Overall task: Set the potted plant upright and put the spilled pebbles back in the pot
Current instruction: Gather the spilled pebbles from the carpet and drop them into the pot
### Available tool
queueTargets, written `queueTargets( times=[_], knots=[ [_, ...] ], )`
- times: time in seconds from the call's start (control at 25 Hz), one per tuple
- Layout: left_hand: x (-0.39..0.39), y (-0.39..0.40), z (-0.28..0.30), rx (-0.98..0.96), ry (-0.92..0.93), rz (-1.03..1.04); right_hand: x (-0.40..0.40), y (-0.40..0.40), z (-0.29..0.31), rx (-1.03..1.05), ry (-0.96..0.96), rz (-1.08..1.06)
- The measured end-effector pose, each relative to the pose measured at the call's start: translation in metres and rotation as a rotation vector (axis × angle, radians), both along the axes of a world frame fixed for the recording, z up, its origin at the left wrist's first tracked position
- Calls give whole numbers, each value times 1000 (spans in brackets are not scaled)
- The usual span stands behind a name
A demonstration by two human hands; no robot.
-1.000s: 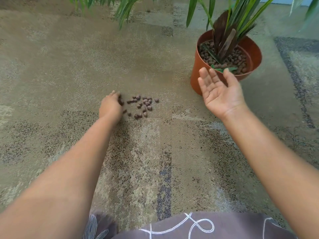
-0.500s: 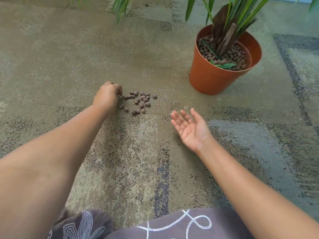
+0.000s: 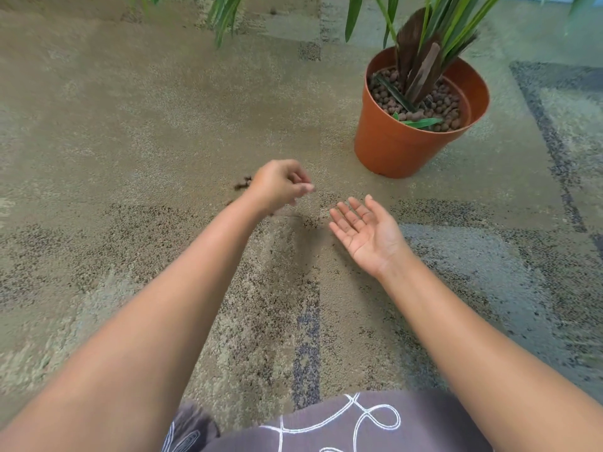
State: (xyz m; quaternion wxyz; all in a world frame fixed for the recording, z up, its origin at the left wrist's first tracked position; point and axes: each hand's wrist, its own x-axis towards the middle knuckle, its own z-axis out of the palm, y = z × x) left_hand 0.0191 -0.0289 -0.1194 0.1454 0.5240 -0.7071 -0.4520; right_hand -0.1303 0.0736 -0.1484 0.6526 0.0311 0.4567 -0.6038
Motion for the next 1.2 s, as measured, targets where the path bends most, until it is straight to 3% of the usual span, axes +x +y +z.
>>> queueTargets(
  times=[0.12, 0.24, 0.4, 0.56, 0.64, 0.72, 0.84, 0.96, 1.2],
  knots=[
    [-23, 19, 3, 119, -9, -253, 10, 6, -6, -2, -45, 7],
    [-37, 29, 3, 199, 7, -303, 16, 5, -2, -19, -128, -40],
    [-32, 15, 9, 36, -39, -110, 18, -1, 2, 32, -130, -107],
    [11, -8, 4, -219, -399, 293, 16, 6, -1, 82, -101, -103],
    [40, -19, -4, -166, -578, 408, 14, 9, -4, 96, -95, -113],
    [63, -23, -14, -22, -701, 347, 13, 10, -7, 102, -80, -114],
    [75, -19, -31, 49, -620, 329, 13, 9, -8, 96, -80, -115],
    [78, -16, -38, -84, -538, 382, 13, 7, -9, 89, -85, -107],
    [79, -6, -48, -245, -447, 204, 13, 16, -12, 102, -62, -60]
  ],
)
